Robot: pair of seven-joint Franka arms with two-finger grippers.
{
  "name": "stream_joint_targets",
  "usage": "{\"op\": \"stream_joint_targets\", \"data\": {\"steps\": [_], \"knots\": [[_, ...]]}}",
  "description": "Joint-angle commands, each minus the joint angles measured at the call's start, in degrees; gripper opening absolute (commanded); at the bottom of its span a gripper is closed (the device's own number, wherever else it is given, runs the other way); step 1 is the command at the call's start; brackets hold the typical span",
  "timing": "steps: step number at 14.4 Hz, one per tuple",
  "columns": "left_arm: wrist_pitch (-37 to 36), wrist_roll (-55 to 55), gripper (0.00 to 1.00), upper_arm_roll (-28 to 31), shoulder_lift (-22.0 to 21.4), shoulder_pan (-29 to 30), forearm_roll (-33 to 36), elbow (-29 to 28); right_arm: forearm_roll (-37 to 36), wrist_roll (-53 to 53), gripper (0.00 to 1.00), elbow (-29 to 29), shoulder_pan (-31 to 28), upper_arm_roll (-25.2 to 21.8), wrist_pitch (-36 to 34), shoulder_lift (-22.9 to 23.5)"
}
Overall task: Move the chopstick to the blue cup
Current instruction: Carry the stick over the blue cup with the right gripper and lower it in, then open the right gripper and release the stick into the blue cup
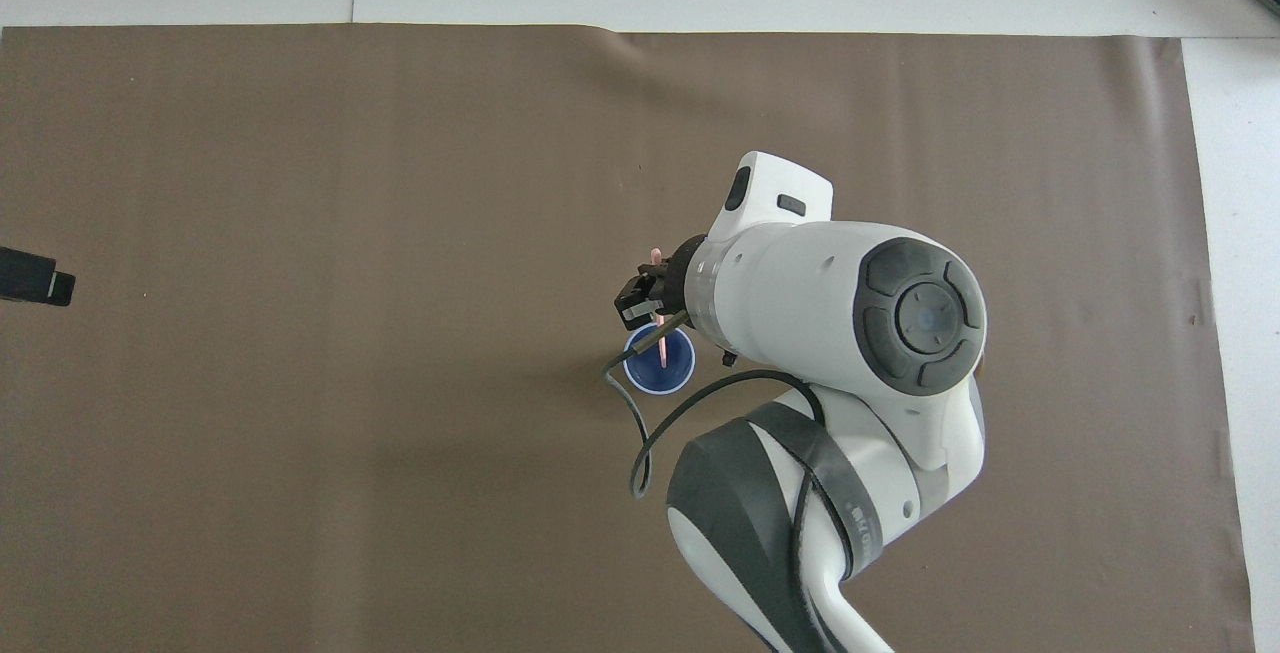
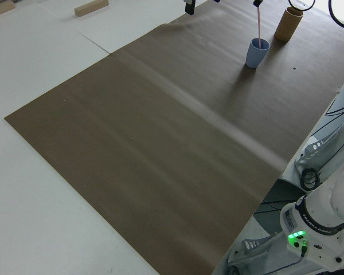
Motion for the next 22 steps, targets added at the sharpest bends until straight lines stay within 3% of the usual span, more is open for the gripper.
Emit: {"op": "stream_joint_targets", "data": {"steps": [1, 3, 4, 7, 11, 17, 22], "knots": [[-0.32, 4.54, 1.0, -0.22, 0.16, 0.81, 1.07, -0.28, -0.97, 1.08, 0.36, -1.81, 0.15, -0.11, 1.33, -1.28], [-0.32, 4.37, 1.0, -0.22, -0.62, 0.9, 1.07, -0.79, -0.97, 1.26, 0.88, -1.72, 0.24, -0.11, 1.33, -1.28], [-0.76, 3.94, 1.0, -0.22, -1.15, 0.9, 1.07, -1.32, -0.97, 1.78, 1.0, -1.72, 0.15, -0.11, 1.33, -1.28], [-0.23, 0.17, 1.0, -0.22, -1.24, 0.9, 0.99, -1.59, -1.32, 4.59, 1.0, -1.2, 0.24, -0.2, 1.33, -1.19], [-0.23, -1.17, 1.0, -0.22, -2.47, 0.81, 0.99, -3.44, -8.69, 12.14, 1.0, -0.67, -0.37, -0.55, -1.73, -3.56], [-0.15, -1.69, 1.0, -0.31, -2.47, 0.81, 0.99, -3.44, -8.8, 12.77, 1.0, 5.47, -8.18, -0.99, -17.89, -9.18], [-0.15, -1.96, 1.0, -0.31, -2.39, 0.81, 0.9, -3.17, -9.94, 12.95, 1.0, 14.7, -10.74, -1.16, -30.91, -9.01]]}}
